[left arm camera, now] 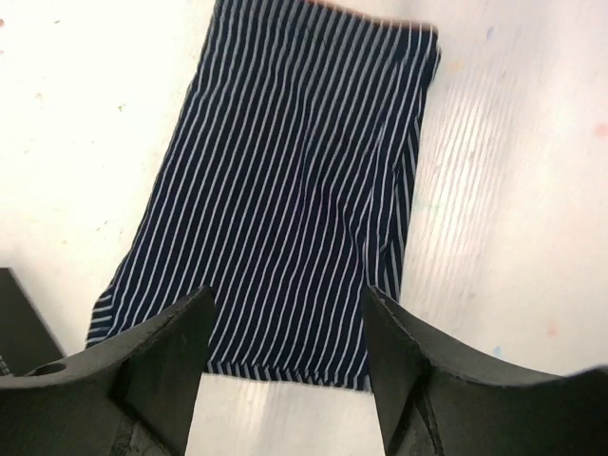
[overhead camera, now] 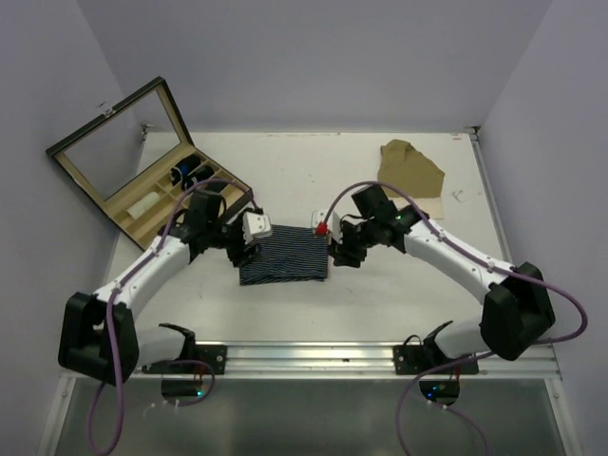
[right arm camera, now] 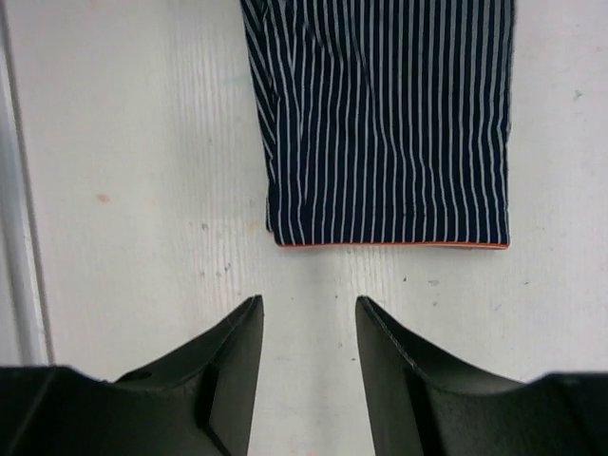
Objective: Roll the underwear
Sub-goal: Fold the underwear
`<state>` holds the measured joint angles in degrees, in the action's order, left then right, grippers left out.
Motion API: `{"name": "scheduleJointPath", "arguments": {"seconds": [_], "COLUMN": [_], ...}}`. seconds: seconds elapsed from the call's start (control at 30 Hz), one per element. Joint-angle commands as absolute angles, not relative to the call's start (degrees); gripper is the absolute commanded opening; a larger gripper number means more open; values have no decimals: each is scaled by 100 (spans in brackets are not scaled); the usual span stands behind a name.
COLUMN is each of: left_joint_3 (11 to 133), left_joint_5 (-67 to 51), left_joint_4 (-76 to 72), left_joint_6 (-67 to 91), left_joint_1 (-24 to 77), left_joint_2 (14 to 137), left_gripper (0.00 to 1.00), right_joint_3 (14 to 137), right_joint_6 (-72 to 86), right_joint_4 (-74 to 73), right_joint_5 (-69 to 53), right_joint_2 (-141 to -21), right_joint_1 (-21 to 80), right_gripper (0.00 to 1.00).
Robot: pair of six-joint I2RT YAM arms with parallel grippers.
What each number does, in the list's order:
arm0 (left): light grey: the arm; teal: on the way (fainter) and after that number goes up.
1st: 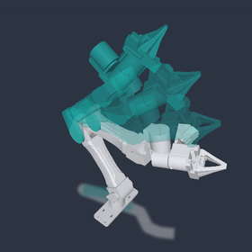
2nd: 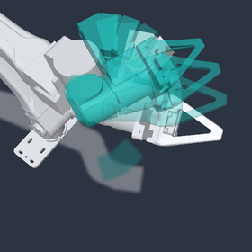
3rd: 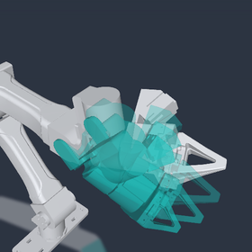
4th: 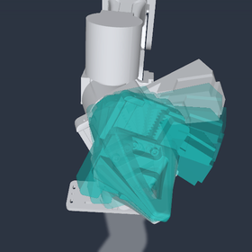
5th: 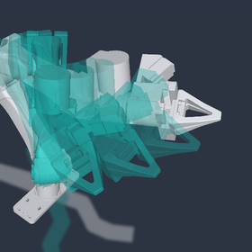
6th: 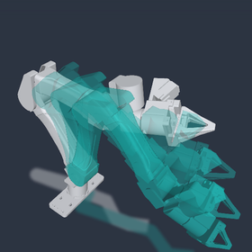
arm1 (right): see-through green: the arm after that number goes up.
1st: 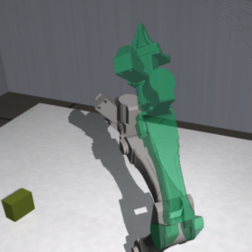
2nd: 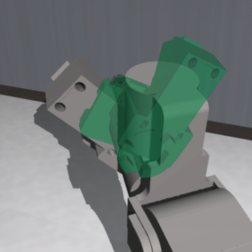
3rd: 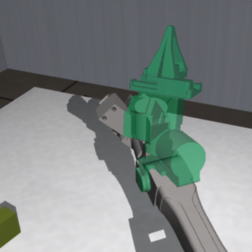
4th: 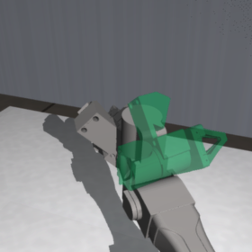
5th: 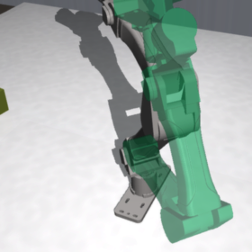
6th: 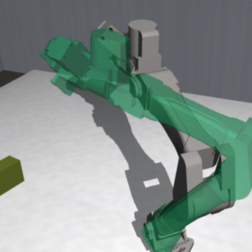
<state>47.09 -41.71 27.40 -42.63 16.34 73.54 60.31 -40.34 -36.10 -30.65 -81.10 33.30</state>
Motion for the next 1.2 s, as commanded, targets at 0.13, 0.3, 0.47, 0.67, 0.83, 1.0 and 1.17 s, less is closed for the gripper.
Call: {"name": "scheduleJointPath", "arguments": {"seconds": [0.13,0.3,0.47,0.67,0.83,1.0,1.17], "left_joint_3": [2568,1908,1969,1907,1820,1706,1687], "left_joint_5": [-2919,-2716,-2664,-2593,-2610,-2786,-2927], "left_joint_4": [1399,704,510,396,439,755,975], "left_joint_6": [-6950,-7251,-7005,-6882,-6899,-7145,-7374], "left_joint_1": [1784,1793,1802,1793,1793,1793,1784], "left_joint_2": [5828,5528,5686,5695,5511,5107,4746], "left_gripper": [65,64,65,65,65,68,71], "right_joint_3": [4800,4588,4473,4552,4641,4710,5009], "right_joint_6": [-5361,-5317,-5291,-5186,-5404,-5528,-5432], "right_joint_4": [-1435,-670,-606,-747,-1089,-1256,-1468], "right_joint_5": [-1600,-1705,-1942,-2021,-1855,-1627,-1433], "right_joint_2": [-8313,-8596,-8789,-8815,-8973,-9131,-9535], "right_joint_1": [4437,4623,4746,4808,4913,4983,5045], "right_gripper": [49,50,49,46,42,42,33]}}
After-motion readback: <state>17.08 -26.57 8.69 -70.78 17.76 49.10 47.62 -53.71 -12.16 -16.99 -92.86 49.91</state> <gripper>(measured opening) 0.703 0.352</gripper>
